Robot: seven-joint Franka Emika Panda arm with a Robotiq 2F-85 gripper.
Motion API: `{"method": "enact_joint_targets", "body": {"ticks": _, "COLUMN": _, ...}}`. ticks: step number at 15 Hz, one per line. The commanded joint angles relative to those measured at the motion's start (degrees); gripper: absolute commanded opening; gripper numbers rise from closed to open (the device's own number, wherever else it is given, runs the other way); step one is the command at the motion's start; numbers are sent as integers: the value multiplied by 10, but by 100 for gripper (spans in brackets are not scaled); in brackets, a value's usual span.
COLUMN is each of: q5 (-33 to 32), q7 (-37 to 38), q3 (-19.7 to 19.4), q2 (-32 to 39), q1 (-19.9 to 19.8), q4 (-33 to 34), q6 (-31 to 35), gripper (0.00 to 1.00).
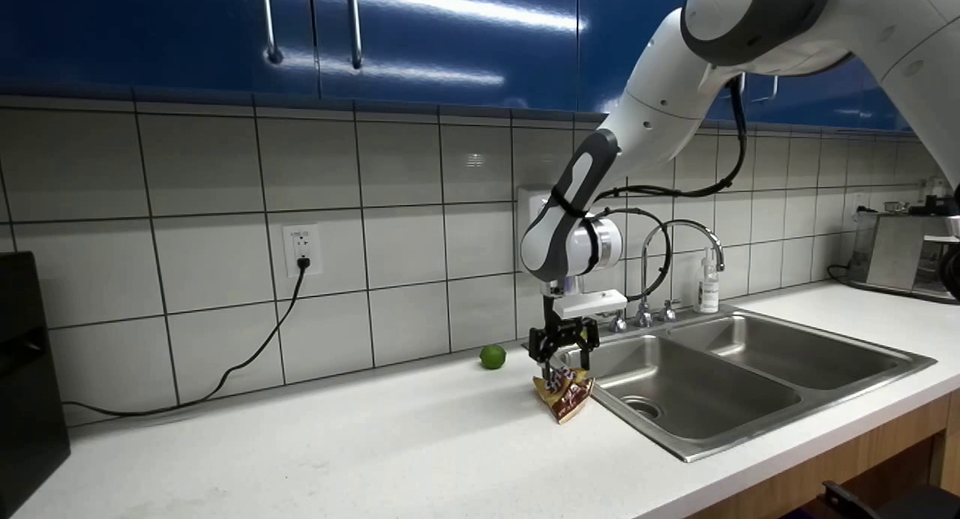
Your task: Put the packet in the sink.
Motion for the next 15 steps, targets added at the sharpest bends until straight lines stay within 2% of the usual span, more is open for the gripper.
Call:
{"method": "enact_joint_targets", "body": {"ticks": 1, "q5": -9, "q7": 14, "q3": 1, "q2": 8, "q1": -6, "q4": 15, "q6": -13, "gripper": 100}}
{"method": "enact_joint_targets", "body": {"ticks": 6, "q5": -9, "q7": 14, "q3": 1, "q2": 11, "q1": -5, "q4": 14, "q6": -12, "gripper": 100}}
{"method": "enact_joint_targets", "body": {"ticks": 7, "q5": -8, "q7": 14, "q3": 2, "q2": 11, "q1": -5, "q4": 14, "q6": -13, "gripper": 75}}
{"method": "enact_joint_targets", "body": {"ticks": 8, "q5": -8, "q7": 14, "q3": 2, "q2": 11, "q1": -5, "q4": 14, "q6": -14, "gripper": 74}}
{"method": "enact_joint_targets", "body": {"ticks": 15, "q5": 3, "q7": 7, "q3": 9, "q2": 14, "q1": -10, "q4": 14, "q6": -18, "gripper": 18}}
